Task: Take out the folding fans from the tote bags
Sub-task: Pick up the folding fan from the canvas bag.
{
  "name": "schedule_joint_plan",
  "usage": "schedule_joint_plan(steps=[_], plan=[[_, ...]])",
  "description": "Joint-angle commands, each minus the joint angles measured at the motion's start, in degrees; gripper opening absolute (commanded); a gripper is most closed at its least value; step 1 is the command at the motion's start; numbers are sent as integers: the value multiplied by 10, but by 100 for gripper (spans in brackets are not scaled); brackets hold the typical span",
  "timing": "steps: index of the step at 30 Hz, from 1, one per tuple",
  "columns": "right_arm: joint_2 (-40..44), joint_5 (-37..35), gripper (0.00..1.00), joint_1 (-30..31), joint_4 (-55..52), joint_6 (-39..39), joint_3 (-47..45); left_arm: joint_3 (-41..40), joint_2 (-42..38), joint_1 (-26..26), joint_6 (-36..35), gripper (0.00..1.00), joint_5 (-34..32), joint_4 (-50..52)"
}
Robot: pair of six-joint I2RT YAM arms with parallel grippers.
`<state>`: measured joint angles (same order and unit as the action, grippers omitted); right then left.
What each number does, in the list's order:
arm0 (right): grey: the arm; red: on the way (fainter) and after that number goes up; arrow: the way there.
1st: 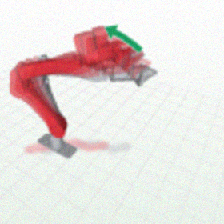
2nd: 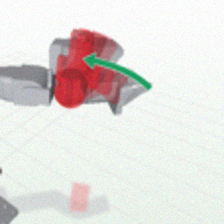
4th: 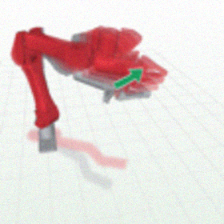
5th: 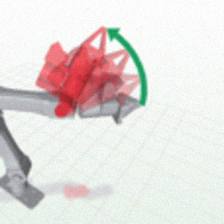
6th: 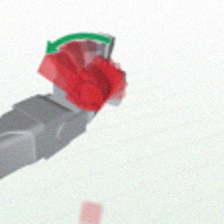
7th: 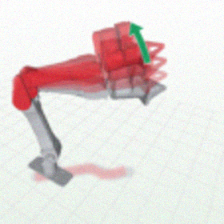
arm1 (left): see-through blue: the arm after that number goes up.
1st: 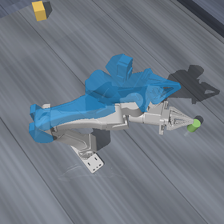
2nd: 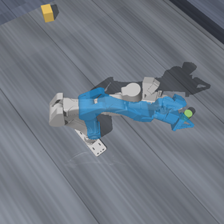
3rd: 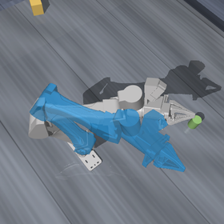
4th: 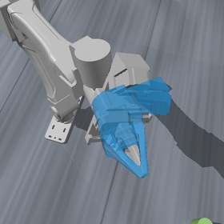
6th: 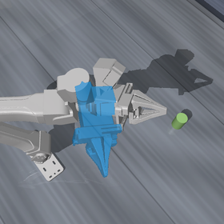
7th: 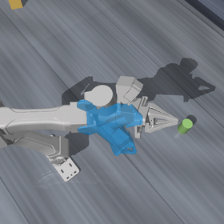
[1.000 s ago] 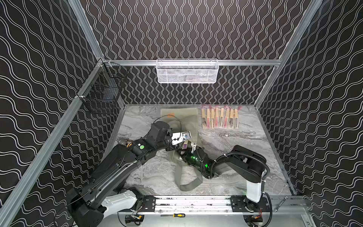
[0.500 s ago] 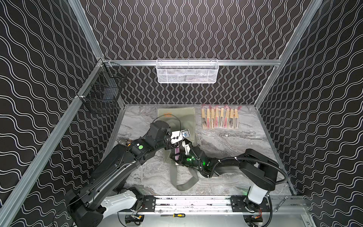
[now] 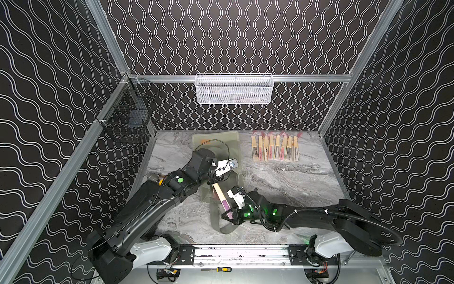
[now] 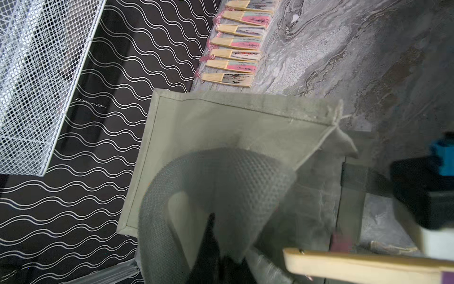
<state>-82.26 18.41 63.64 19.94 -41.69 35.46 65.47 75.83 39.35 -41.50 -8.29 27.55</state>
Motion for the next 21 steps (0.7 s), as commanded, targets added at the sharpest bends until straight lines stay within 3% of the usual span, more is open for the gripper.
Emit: schedule_joint_plan(steps=[1, 13, 21], plan=[[36, 13, 4, 2, -97, 78, -6, 8, 4, -5, 23, 0, -36, -27], [220, 13, 3, 28, -254, 228, 2, 41, 39, -38, 61, 0, -122, -30], [343, -79, 3, 12, -272, 281, 27, 61, 55, -66, 91, 0, -157, -28]])
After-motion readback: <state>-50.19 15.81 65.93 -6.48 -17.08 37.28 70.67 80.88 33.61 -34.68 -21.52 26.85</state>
